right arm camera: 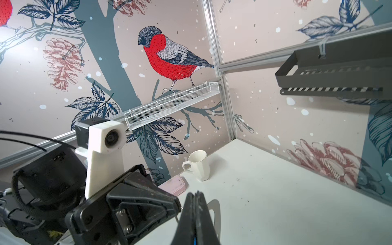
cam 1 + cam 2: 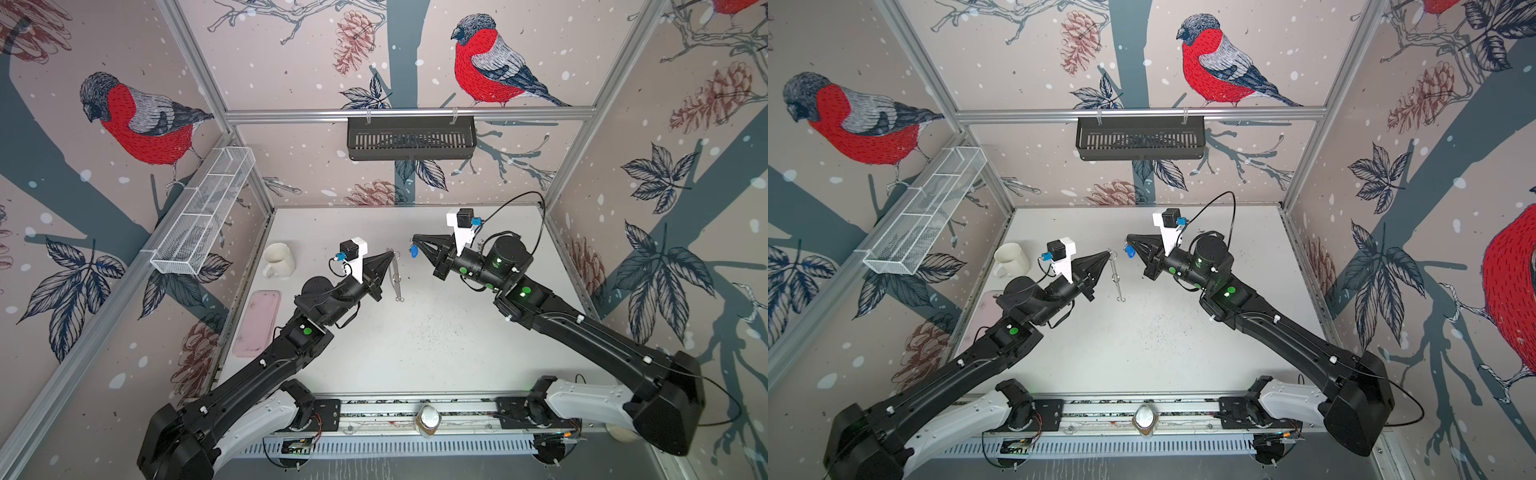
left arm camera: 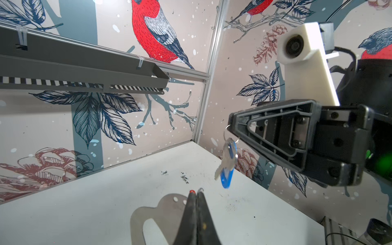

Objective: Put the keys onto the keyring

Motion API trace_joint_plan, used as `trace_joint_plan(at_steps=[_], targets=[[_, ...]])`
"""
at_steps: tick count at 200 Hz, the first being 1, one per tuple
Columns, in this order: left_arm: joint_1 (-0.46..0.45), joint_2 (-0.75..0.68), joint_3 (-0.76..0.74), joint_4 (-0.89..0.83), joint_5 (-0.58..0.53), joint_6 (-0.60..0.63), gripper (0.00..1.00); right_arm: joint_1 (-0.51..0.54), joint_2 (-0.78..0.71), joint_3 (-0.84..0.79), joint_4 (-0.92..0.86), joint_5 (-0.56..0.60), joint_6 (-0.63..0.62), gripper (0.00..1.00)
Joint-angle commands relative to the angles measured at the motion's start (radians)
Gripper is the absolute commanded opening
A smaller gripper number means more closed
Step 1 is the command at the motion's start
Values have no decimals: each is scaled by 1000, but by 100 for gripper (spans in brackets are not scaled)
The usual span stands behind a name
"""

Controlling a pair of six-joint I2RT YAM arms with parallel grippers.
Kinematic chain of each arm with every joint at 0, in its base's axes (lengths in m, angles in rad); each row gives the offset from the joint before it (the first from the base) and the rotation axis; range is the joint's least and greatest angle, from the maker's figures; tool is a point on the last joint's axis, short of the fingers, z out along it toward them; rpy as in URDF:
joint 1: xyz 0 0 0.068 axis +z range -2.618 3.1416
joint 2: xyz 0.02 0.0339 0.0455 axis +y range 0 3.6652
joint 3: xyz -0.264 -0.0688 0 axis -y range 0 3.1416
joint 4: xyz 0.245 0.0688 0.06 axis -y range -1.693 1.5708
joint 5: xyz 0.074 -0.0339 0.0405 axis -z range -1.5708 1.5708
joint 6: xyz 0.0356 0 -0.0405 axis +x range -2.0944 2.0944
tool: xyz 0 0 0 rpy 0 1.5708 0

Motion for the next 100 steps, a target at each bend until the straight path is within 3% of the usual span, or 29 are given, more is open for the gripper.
trace_joint_plan(at_steps=[1, 100], targets=[[-19, -9, -22, 115, -94, 70, 0, 0, 7, 7, -9, -31, 46, 0], [-105, -20, -64, 187, -178, 171, 0, 11, 46, 2, -30, -87, 84, 0]])
